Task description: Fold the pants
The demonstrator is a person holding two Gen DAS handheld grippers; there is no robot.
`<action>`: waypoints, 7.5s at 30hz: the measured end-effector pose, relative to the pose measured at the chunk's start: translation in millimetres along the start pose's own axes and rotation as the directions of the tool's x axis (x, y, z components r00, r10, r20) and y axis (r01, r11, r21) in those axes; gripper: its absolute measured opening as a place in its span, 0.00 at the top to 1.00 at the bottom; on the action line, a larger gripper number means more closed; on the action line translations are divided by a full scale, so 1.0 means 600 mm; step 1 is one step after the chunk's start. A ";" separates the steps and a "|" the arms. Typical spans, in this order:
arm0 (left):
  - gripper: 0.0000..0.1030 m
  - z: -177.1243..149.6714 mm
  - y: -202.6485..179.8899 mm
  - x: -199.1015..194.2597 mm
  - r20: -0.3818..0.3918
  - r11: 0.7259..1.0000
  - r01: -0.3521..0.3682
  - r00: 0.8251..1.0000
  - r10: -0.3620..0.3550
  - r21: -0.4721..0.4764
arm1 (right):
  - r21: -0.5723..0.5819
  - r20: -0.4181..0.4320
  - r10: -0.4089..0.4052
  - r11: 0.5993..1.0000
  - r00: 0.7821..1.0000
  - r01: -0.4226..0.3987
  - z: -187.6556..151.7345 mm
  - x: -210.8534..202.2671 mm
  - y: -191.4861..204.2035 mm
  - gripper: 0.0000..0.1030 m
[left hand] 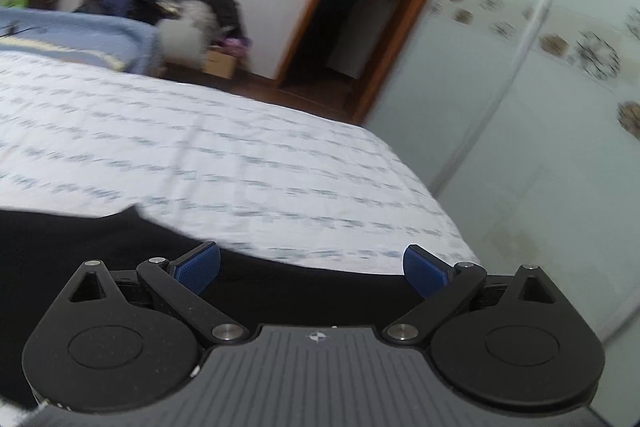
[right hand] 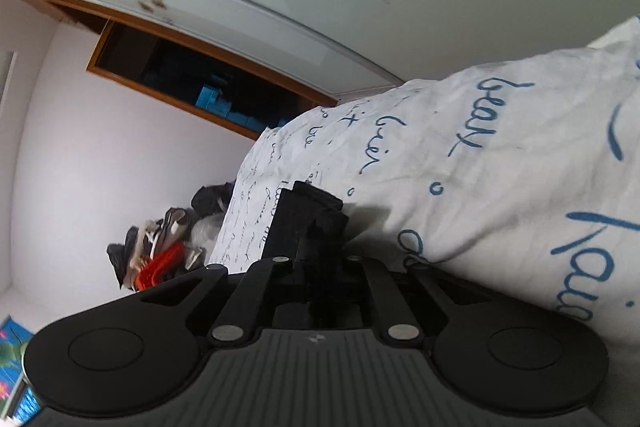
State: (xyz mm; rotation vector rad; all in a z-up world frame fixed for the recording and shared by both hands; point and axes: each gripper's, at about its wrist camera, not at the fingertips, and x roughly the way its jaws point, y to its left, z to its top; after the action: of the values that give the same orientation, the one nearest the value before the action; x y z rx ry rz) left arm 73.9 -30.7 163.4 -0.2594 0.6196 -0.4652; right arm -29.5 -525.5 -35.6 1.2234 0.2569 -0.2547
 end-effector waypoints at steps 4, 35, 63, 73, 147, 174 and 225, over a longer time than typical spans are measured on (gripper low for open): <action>0.04 0.014 -0.080 0.059 -0.049 0.989 0.127 0.991 -0.123 0.070 | -0.042 0.007 0.048 0.998 0.999 -0.047 -0.006 -0.005 0.008 0.95; 0.92 -0.069 -0.415 0.471 -0.544 0.880 0.259 0.839 -0.001 0.398 | -0.687 0.037 0.001 0.726 0.999 0.025 -0.115 0.006 0.150 0.94; 0.93 -0.073 0.210 0.158 -0.376 0.983 -0.036 0.926 -0.035 -0.180 | -0.792 -0.545 -0.118 0.396 0.830 -0.464 -0.559 0.063 0.346 0.94; 0.92 -0.088 0.220 0.158 -0.361 0.983 -0.025 0.932 -0.043 -0.182 | -0.813 -0.526 -0.136 0.370 0.839 -0.450 -0.577 0.082 0.339 0.93; 0.07 -0.224 0.245 -0.045 0.054 0.995 -0.096 0.994 0.097 -0.019 | -0.275 -0.836 0.032 0.839 0.548 -0.469 -0.504 0.361 0.425 0.22; 0.06 -0.300 0.320 -0.316 0.314 0.914 -0.354 0.860 0.402 -0.200 | -0.568 -0.816 -0.048 0.249 0.575 -0.785 -0.687 0.147 0.552 0.00; 0.02 -0.143 0.624 -0.214 0.137 0.570 0.071 0.988 0.073 -0.819 | -0.703 -0.711 0.166 -0.197 0.683 -0.684 -0.895 0.077 0.473 0.84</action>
State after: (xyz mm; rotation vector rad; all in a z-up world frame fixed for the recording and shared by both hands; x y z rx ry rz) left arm 56.8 348.0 22.1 -1.1999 0.6487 -0.1077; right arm 76.5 70.6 30.5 -0.2976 0.2176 0.8274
